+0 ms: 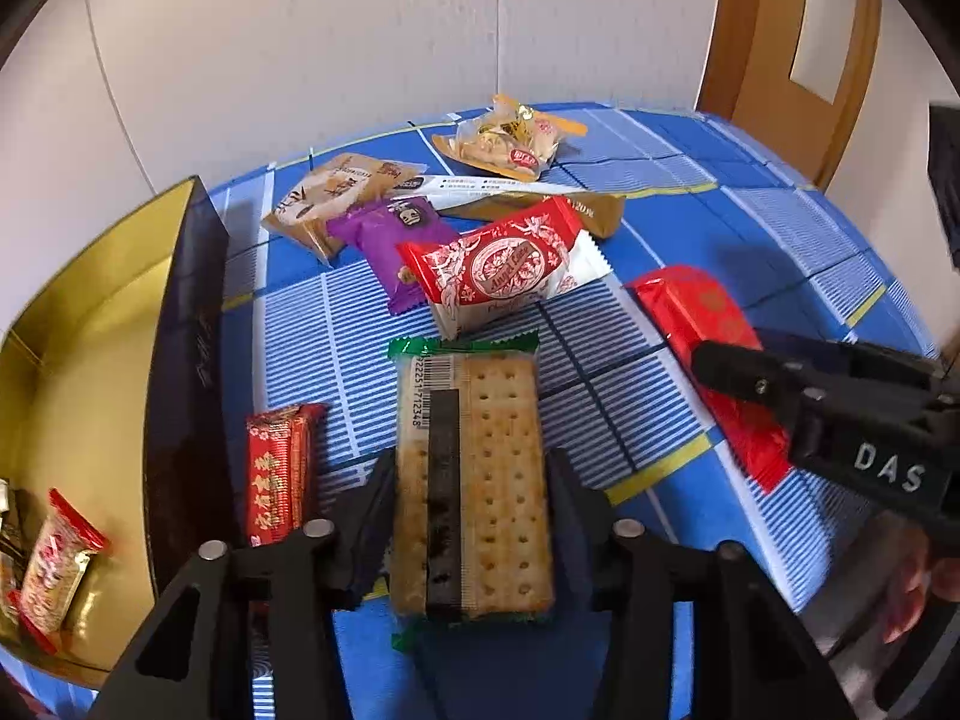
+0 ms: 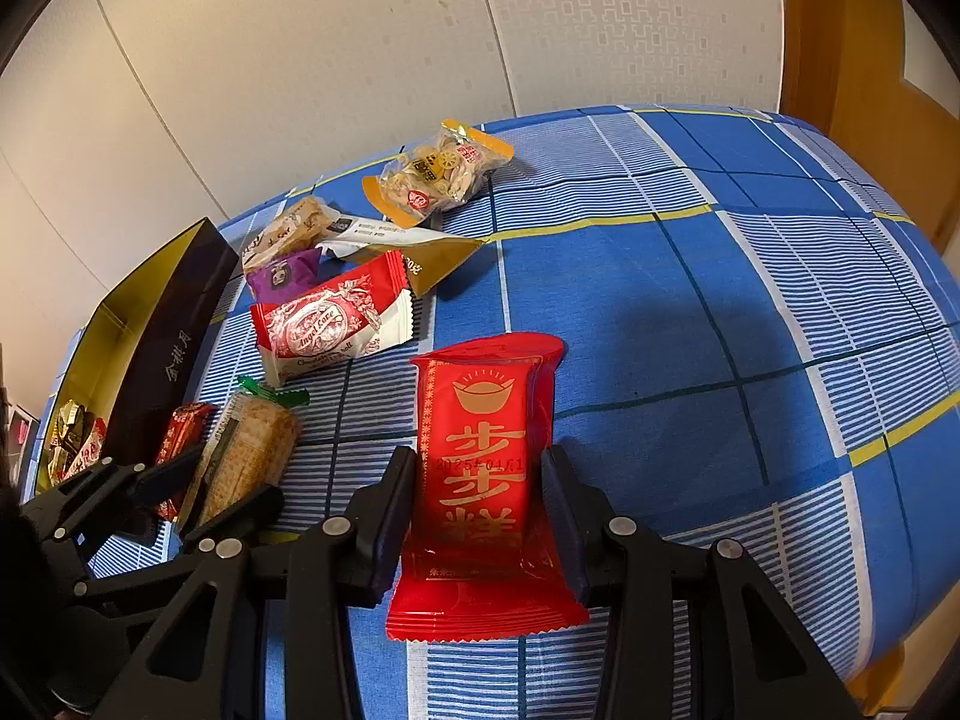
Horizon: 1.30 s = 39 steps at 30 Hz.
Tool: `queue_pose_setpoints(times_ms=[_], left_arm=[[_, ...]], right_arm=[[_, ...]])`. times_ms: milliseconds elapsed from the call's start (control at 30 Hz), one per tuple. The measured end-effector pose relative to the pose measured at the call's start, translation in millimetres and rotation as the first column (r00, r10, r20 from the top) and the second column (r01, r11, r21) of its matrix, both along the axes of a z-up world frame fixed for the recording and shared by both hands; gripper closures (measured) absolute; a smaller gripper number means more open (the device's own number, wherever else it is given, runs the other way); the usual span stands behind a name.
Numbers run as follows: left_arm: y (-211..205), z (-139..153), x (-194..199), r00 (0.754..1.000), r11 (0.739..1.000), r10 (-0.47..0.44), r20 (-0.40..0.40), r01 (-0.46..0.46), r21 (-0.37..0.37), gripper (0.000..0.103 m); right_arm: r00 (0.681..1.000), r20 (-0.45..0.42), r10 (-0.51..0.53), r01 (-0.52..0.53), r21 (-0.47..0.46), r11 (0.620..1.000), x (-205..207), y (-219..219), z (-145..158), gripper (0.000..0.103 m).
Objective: Organize snacks
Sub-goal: 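Lift the cracker pack and carry it into the gold tray with the left gripper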
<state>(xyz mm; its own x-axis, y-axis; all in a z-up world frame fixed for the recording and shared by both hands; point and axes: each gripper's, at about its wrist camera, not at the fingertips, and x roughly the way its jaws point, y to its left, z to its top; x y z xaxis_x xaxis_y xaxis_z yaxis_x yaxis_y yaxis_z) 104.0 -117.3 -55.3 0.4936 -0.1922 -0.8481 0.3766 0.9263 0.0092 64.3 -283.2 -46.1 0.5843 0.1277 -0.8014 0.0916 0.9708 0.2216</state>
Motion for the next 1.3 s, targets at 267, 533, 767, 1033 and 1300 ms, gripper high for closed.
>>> queue_pose_setpoints(times_ms=[267, 533, 767, 1033, 1300], left_arm=[[16, 19, -7, 0.998, 0.995, 0.015, 0.053, -0.010, -0.098, 0.056], [29, 61, -11, 0.991, 0.990, 0.007, 0.137, 0.012, -0.138, 0.056], [63, 84, -5, 0.986, 0.989, 0.054, 0.157, -0.032, -0.141, 0.056], [127, 89, 7, 0.976, 0.976, 0.167, 0.139, -0.144, -0.163, 0.056], [177, 65, 25, 0.970, 0.966, 0.236, 0.064, -0.227, -0.126, 0.056]], right_arm=[[1.000, 0.002, 0.001, -0.001, -0.004, 1.000, 0, 0, 0, 0.060], [1.000, 0.003, -0.001, 0.001, -0.005, 1.000, 0, 0, 0, 0.060], [1.000, 0.007, -0.005, 0.005, -0.004, 1.000, -1, 1, 1, 0.061], [1.000, 0.009, -0.002, 0.002, -0.022, 1.000, -1, 3, 1, 0.061], [1.000, 0.013, -0.002, 0.003, -0.035, 0.999, -2, 4, 1, 0.061]])
